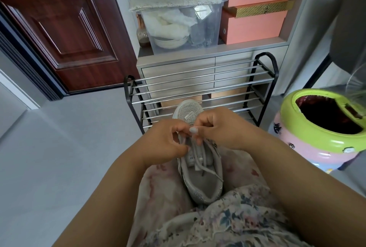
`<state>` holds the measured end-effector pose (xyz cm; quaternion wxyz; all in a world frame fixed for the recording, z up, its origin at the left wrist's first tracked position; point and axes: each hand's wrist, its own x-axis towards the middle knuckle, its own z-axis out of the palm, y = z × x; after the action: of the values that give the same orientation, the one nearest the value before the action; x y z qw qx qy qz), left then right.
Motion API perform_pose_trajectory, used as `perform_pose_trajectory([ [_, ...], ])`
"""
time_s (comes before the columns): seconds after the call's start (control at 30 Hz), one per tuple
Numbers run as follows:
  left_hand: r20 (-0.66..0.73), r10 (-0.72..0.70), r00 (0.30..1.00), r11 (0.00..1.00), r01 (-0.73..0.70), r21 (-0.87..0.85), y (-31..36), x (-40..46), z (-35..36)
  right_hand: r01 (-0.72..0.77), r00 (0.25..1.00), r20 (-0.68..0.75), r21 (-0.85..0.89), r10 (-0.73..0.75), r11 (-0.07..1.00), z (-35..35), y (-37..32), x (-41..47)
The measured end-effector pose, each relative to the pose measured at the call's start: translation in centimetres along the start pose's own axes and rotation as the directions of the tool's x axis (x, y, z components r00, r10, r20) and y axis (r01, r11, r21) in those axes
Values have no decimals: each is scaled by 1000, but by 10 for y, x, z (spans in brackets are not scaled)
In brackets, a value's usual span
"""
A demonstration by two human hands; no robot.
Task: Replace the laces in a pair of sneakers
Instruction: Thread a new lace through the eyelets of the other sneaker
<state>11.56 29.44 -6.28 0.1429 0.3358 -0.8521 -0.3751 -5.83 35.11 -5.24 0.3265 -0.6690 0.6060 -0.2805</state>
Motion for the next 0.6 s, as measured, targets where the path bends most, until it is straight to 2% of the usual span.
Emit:
perform_pose_trajectory([
  [0.1, 5, 8, 1000, 998, -9, 63, -2, 2, 2, -14, 999, 27, -159, 19, 987, -5, 6, -1],
  [0.17, 41, 41, 998, 982, -48, 183, -3, 4, 3, -6, 999, 41, -259, 18, 966, -10, 10, -1],
  [0.3, 138, 65, 988, 895, -119, 430, 2, 8, 11, 25, 992, 121, -414, 27, 910, -15, 12, -1],
  [0.43, 180, 58, 982, 771, -159, 617, 4, 15, 19, 79, 993, 117, -552, -17, 830, -5, 18, 5],
  [0.53, 195, 88, 977, 741, -195, 643, -1, 18, 22, 99, 995, 82, -594, -62, 798, 4, 24, 12],
  [0.6, 176, 107, 979, 816, -187, 547, -8, 17, 22, 97, 995, 75, -608, -64, 788, 8, 26, 15],
])
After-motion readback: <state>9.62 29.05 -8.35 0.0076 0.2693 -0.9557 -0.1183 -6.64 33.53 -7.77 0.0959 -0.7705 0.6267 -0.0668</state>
